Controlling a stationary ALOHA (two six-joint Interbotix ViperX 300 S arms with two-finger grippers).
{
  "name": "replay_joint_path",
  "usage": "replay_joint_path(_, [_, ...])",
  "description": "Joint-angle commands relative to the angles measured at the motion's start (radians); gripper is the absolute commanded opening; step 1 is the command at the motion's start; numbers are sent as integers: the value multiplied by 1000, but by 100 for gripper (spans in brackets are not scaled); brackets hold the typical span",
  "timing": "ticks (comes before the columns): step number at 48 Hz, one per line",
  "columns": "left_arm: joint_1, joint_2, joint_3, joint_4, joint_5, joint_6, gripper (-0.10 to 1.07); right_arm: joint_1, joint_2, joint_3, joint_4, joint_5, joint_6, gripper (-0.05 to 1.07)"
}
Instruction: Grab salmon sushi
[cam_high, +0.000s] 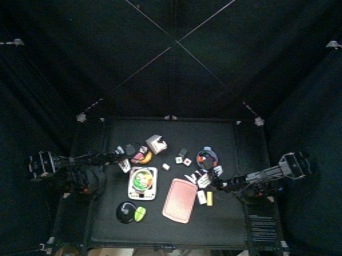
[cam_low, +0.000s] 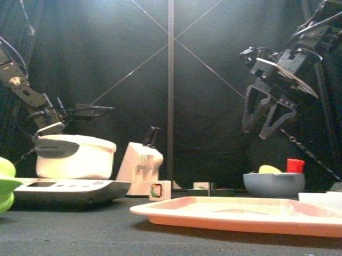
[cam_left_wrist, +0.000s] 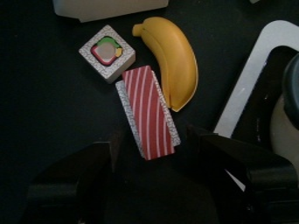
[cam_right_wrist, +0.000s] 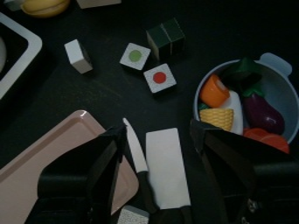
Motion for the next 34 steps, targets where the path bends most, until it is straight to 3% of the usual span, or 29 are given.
replay_joint_path(1, [5, 34, -31, -5, -6, 3, 93, -5, -20, -5, -3, -2, 0, 92])
replay_joint_path(8, [9, 69, -44, -11, -6, 3, 87, -6, -18, -5, -3, -2, -2, 92])
replay_joint_path(18, [6, 55, -51, -9, 5, 5, 67, -6, -18, 8, -3, -2, -2, 92])
replay_joint_path(25, [6, 3, -51, -8, 9, 6, 57, -6, -18, 14, -9, 0, 0, 92])
replay_joint_path(34, [3, -101, -60, -9, 80, 5, 56, -6, -15, 15, -31, 0, 3, 92])
